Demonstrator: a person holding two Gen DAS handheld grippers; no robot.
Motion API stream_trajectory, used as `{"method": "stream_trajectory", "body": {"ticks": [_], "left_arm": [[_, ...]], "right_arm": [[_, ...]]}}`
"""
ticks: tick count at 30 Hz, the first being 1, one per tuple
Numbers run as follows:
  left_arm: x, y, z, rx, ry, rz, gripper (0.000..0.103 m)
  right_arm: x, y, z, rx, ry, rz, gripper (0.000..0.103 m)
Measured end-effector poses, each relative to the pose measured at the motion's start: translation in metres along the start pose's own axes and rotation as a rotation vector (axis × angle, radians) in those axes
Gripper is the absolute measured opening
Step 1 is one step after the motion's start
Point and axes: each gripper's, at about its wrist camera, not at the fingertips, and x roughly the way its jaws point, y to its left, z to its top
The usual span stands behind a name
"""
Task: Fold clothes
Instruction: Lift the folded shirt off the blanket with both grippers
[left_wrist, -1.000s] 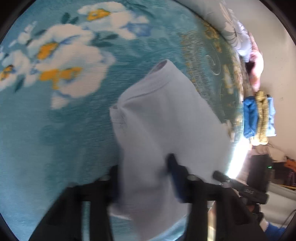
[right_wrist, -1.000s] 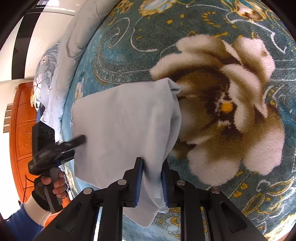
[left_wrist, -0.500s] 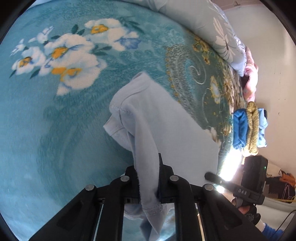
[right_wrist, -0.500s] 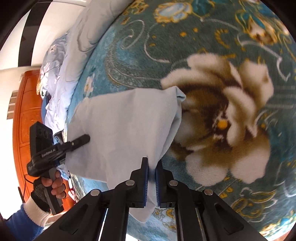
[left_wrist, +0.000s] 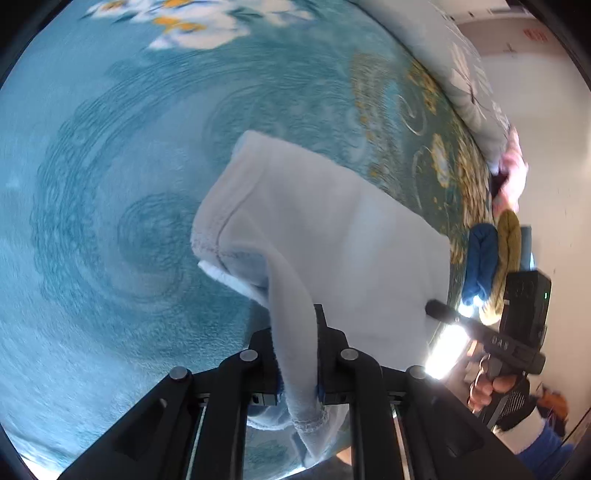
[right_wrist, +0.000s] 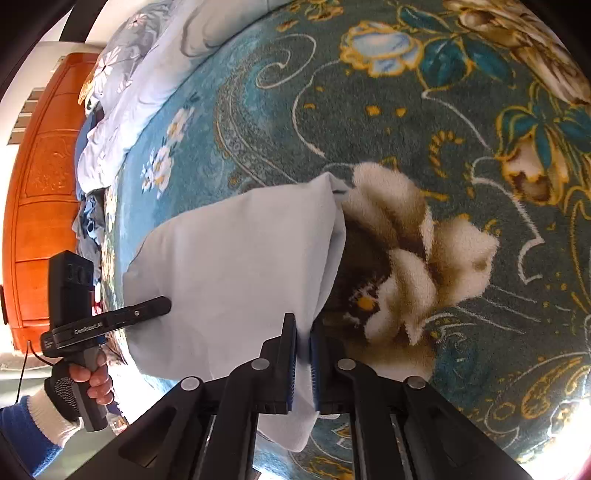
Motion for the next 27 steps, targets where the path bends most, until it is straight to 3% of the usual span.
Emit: {"method": "stream_trajectory", "body": {"ticks": [2,10,18,24,27], "left_arm": [[0.000,0.000,0.003,-0.001,-0.002,0.010,0.016],[0.007,0.004,0.020,0.023,0.042,0.051,0.027],[0.010,0.006,0.032,0.046,0.072,0.057,0.031],[0.002,-0.004,0.036,0.096,0.060,0.080,0.022],[-0.004,-0.012,0.035,0.134,0.052,0.110,0.016]], "right_arm": [[0.001,-0.004,-0.001,0.000,-0.003,0.017,0.011],[0.010,-0.027,0.001,0.049,0.008,0.031,0.029],[0.018,-0.036,-0.001,0.111,-0.008,0.081,0.030],[0.012,-0.025,-0.006,0.136,-0.031,0.054,0.010],[0.006,-0.013,-0.007,0.132,-0.042,0.010,0.008]]}}
